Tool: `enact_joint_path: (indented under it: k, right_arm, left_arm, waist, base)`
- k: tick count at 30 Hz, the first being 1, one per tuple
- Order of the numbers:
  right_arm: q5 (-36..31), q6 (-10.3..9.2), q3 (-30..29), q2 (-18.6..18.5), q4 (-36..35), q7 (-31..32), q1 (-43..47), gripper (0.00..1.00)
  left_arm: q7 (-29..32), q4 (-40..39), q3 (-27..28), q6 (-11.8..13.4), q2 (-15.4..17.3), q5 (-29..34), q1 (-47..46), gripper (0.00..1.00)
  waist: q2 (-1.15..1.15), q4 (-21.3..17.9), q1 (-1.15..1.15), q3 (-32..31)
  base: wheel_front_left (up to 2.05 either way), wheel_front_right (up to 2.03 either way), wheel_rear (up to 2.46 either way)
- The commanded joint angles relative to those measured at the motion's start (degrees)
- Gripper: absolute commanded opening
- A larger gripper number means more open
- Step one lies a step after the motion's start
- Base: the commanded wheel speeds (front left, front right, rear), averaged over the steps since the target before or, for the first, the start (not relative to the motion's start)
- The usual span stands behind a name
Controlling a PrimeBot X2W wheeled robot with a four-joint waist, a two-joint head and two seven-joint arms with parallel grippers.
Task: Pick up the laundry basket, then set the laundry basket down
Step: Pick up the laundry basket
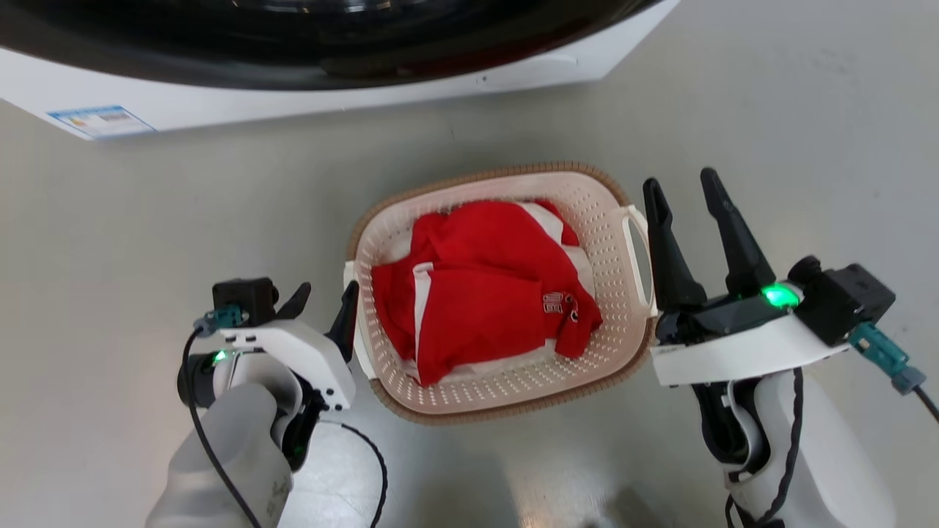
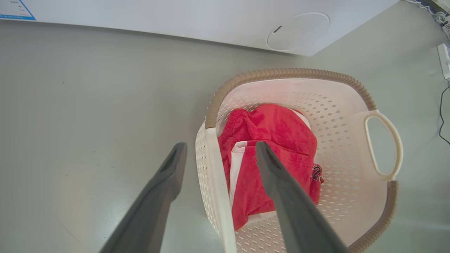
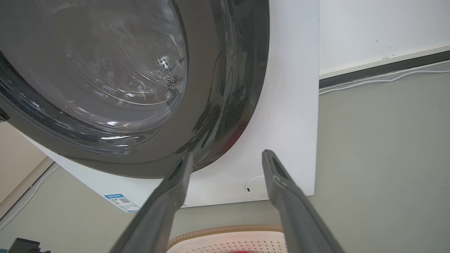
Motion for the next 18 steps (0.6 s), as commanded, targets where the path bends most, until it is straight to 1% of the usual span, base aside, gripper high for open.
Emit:
enact_joint_path:
  k: [1,4,7,18]
  right_arm:
    - [0.67,0.01,1.4,0.12,-1.55,-0.77,-0.39,1.0]
    - [0.89,0.01,1.46,0.12,-2.04,-0.77,-1.24,1.0]
    - [1.11,0.01,1.38,0.12,-2.42,-0.77,-1.74,1.0]
    - [2.54,0.01,1.75,0.12,-2.92,-0.77,-2.28,1.0]
  left_arm:
    - [-0.35,0.36,0.47,-0.14,0.78,-1.02,-1.27,1.0]
    - [-0.27,2.86,-2.12,-0.14,1.1,-2.6,-3.33,1.0]
    - [1.58,5.38,-5.07,-0.14,1.44,-3.78,-4.96,1.0]
    - [7.39,8.46,-10.32,-0.14,2.54,-10.98,-8.78,1.0]
  waist:
    - [0.0,-0.54,0.0,2.22]
    - [0.0,-1.04,0.0,4.11]
    - [0.0,-1.44,0.0,5.6]
    - [0.0,-3.47,0.0,9.42]
  base:
    - [0.0,0.0,0.0]
    - [0.0,0.0,0.0]
    - [0.0,0.0,0.0]
    - [0.0,0.0,0.0]
